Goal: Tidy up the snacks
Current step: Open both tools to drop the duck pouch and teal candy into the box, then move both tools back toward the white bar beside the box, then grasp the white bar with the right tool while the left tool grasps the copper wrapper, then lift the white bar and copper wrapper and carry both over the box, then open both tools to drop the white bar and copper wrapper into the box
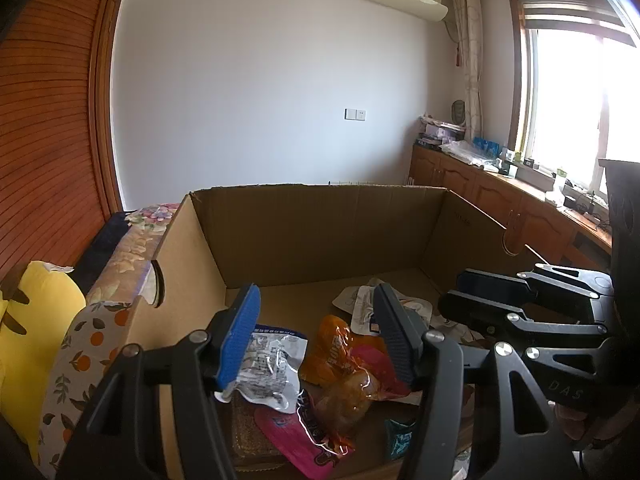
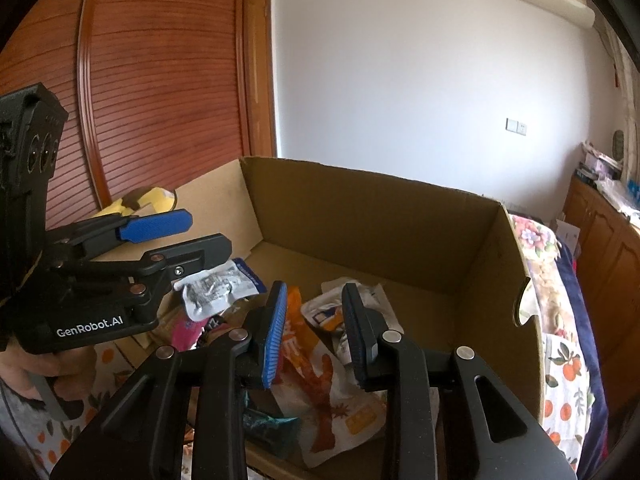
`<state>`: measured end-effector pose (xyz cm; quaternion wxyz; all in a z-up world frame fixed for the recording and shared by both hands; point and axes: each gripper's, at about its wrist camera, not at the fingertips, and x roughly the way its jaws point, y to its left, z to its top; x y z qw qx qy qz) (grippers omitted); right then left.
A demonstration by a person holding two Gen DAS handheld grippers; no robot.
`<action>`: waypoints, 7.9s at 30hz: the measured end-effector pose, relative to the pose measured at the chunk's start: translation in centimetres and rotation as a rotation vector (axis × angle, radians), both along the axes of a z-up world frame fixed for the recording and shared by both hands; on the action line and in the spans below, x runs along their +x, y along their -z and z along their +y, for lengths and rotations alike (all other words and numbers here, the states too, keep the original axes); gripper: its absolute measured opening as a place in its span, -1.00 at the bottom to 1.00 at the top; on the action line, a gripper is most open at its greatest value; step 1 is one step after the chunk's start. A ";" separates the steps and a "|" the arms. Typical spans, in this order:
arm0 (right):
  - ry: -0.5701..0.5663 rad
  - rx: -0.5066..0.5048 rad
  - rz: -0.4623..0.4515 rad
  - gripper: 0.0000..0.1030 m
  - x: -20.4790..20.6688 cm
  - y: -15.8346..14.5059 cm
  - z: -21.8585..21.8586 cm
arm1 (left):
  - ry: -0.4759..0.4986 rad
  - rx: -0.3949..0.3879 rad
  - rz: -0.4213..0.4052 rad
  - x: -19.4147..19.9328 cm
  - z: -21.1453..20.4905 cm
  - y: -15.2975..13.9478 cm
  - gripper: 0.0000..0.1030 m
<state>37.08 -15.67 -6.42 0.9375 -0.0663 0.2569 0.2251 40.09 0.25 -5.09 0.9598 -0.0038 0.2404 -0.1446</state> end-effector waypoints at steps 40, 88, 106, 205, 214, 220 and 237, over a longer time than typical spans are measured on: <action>-0.040 0.028 0.078 0.00 -9.0 -2.2 -0.5 | 0.011 0.088 -0.027 -10.1 0.6 -1.4 0.28; -0.150 -0.196 0.326 -0.11 -7.9 7.9 5.3 | -0.006 0.082 0.168 -13.3 3.2 5.6 0.28; -0.067 -0.093 0.288 -0.60 -11.0 6.8 0.1 | 0.142 0.135 0.189 -11.6 -1.1 4.3 0.27; -0.017 -0.008 0.016 -0.60 -5.1 -5.6 -1.0 | 0.102 0.020 0.003 -4.8 -1.4 -5.1 -0.61; -0.008 0.027 0.059 -0.60 -1.7 -3.1 -0.9 | 0.064 0.002 0.013 -2.4 -1.1 -2.1 -0.60; -0.002 0.027 0.073 -0.60 -0.6 -1.9 -0.9 | 0.053 0.006 0.049 -1.3 -1.1 -0.9 -0.60; -0.008 0.090 0.078 -0.54 0.0 -0.6 -1.9 | 0.028 0.013 0.025 -1.0 -1.2 0.5 -0.42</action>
